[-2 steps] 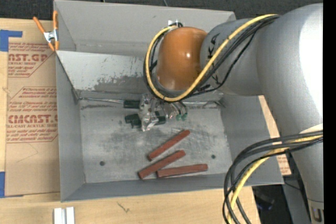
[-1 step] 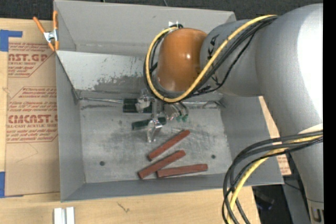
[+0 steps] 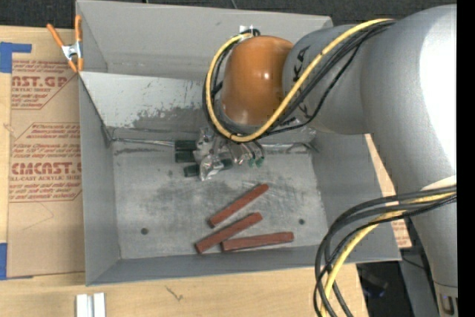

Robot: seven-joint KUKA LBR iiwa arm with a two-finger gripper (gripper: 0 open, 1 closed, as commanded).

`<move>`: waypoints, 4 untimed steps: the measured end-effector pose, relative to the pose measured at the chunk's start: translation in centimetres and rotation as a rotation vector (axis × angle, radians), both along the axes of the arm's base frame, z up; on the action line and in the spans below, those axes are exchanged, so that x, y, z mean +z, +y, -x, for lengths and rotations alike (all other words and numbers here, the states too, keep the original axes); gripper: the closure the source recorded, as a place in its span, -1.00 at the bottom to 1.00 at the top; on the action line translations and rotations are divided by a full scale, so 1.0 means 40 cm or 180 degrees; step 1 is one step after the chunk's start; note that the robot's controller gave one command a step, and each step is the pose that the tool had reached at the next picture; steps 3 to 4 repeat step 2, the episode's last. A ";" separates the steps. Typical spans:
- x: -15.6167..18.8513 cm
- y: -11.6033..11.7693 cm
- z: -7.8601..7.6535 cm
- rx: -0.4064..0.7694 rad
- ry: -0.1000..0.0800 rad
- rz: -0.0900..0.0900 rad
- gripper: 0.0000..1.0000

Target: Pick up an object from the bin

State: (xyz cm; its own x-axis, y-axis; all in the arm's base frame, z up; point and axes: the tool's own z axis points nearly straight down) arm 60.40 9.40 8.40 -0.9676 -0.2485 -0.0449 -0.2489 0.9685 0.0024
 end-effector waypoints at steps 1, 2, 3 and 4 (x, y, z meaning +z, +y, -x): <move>0.000 0.000 0.000 0.0000 0.0000 0.0000 1.00; 0.399 0.043 0.060 -0.0111 0.0115 0.0034 1.00; 0.399 0.043 0.060 -0.0111 0.0115 0.0034 1.00; 0.399 0.043 0.060 -0.0111 0.0115 0.0034 1.00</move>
Offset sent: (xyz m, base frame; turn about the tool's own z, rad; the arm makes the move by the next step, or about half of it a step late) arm -0.0255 0.0163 0.1578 0.0354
